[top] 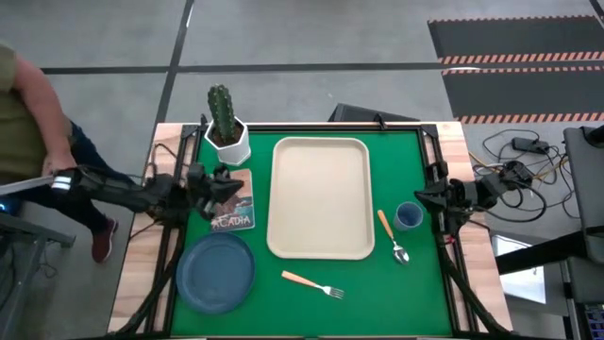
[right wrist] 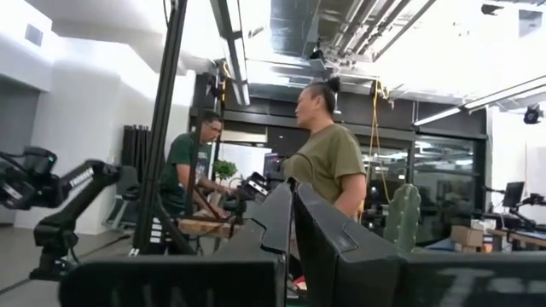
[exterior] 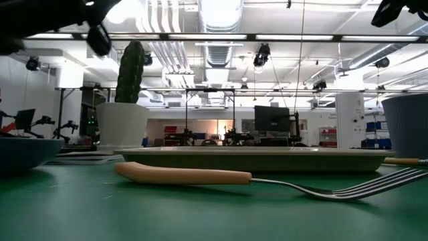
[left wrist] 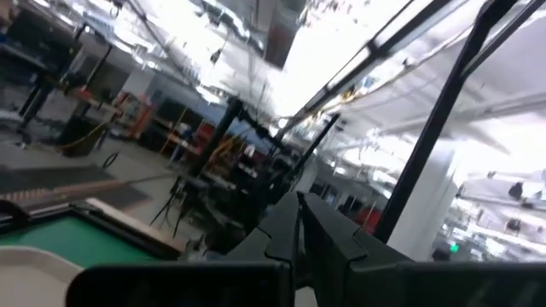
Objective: Pick and place plate/cup/fork/spoon on tray
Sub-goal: Put the blue cup on the white tray
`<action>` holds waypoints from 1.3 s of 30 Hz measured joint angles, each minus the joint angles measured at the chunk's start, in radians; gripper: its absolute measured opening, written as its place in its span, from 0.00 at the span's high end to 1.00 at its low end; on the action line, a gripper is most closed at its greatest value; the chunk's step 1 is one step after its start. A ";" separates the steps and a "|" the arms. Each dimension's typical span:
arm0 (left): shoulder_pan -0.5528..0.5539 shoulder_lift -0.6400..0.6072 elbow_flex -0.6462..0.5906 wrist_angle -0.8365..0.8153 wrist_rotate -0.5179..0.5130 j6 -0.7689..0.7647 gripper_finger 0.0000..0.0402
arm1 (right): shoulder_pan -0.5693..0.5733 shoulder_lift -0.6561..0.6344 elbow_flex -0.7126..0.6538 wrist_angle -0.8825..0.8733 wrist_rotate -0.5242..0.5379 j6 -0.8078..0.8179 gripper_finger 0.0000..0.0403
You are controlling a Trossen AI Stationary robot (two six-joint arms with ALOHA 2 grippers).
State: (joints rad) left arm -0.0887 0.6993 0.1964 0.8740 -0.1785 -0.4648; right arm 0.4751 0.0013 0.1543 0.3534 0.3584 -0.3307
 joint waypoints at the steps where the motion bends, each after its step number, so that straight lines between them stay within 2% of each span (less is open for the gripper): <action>1: -0.004 0.044 0.031 0.001 -0.002 0.000 1.00 | 0.000 0.000 0.000 0.000 0.000 -0.005 0.98; 5: -0.016 0.230 0.163 -0.006 -0.002 0.002 1.00 | 0.000 0.000 0.012 0.003 -0.005 -0.017 0.98; 10: -0.025 0.433 0.328 0.005 -0.001 0.004 1.00 | 0.000 0.000 0.037 0.000 -0.111 0.000 0.98; 15: -0.031 0.601 0.470 -0.001 0.047 0.008 1.00 | 0.000 0.000 0.054 -0.007 -0.181 0.017 0.98; 18: -0.031 0.680 0.544 0.000 0.078 0.002 1.00 | 0.000 0.000 0.055 -0.008 -0.183 0.016 0.98; 27: -0.043 0.904 0.756 -0.002 0.082 0.002 1.00 | 0.000 0.000 0.078 -0.011 -0.183 0.040 0.98; 34: -0.042 1.105 0.966 -0.003 0.082 0.092 1.00 | 0.000 0.000 0.081 -0.016 -0.183 0.032 0.98; 36: -0.042 1.158 1.031 -0.035 0.082 0.117 1.00 | 0.000 0.000 0.085 -0.016 -0.183 0.034 0.98; 39: -0.037 1.222 1.140 -0.171 0.081 0.139 1.00 | 0.000 0.000 0.098 -0.015 -0.183 0.065 0.98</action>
State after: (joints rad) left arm -0.1256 1.9210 1.3367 0.7033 -0.0976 -0.3256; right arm 0.4751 0.0010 0.2523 0.3389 0.1753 -0.2658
